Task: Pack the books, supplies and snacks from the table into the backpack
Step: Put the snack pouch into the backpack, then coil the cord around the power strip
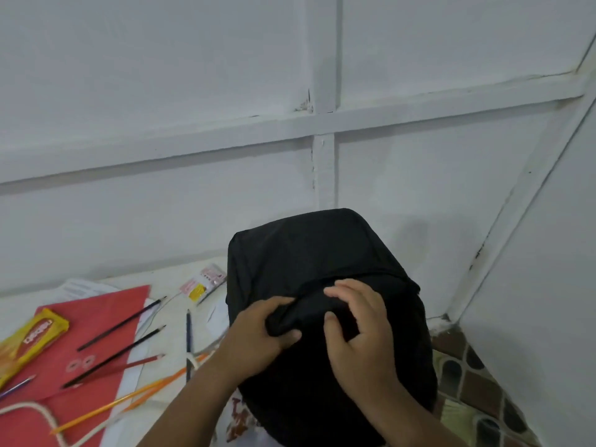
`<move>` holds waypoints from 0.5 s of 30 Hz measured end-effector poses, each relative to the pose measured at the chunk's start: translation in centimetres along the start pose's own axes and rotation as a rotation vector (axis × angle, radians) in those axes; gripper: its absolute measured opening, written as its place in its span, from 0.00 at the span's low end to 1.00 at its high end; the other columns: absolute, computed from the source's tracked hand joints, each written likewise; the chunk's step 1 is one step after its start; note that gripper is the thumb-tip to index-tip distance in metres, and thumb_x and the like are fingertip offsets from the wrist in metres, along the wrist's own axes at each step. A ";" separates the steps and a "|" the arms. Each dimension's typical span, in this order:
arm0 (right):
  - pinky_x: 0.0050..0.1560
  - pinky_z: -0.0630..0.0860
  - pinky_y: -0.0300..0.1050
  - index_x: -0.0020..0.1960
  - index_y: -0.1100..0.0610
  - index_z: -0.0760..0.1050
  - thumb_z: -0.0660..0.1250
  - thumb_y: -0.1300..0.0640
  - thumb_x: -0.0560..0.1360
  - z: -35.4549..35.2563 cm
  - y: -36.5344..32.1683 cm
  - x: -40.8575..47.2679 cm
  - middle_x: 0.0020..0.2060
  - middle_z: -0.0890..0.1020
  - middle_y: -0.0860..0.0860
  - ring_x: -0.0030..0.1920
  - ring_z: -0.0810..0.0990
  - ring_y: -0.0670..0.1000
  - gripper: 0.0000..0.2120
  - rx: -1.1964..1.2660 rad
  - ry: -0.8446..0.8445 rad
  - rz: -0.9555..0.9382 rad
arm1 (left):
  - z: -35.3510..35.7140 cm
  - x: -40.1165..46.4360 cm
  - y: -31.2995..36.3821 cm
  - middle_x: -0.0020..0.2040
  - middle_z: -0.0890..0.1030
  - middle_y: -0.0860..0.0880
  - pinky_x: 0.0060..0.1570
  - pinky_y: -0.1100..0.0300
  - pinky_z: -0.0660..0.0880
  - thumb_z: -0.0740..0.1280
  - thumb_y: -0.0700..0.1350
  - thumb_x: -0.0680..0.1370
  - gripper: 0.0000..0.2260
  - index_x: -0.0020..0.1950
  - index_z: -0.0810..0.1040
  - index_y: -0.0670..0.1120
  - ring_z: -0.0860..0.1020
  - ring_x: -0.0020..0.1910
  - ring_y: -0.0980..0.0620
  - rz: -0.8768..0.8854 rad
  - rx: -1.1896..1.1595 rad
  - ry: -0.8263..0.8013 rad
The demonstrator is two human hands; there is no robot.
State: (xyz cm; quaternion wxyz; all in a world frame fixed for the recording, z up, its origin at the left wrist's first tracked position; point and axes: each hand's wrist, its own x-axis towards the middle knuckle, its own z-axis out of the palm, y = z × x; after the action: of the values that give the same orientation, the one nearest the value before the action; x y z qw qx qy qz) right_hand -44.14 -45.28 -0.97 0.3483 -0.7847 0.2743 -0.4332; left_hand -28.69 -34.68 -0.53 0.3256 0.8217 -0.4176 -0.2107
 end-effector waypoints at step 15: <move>0.49 0.72 0.52 0.48 0.52 0.83 0.68 0.60 0.71 6.2 -6.6 -2.5 0.47 0.79 0.47 0.49 0.72 0.52 0.09 0.005 -0.166 -0.276 | -5.9 -15.5 -5.2 0.54 0.84 0.56 0.51 0.59 0.78 0.70 0.40 0.78 0.07 0.53 0.83 0.51 0.82 0.54 0.57 -0.282 -0.455 0.621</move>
State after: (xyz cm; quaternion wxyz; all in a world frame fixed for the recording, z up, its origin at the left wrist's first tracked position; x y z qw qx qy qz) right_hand -39.13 -37.50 0.64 0.3089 -0.8471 0.1333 -0.4113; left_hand -30.91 -17.53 1.00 0.5777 0.8024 -0.1251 -0.0822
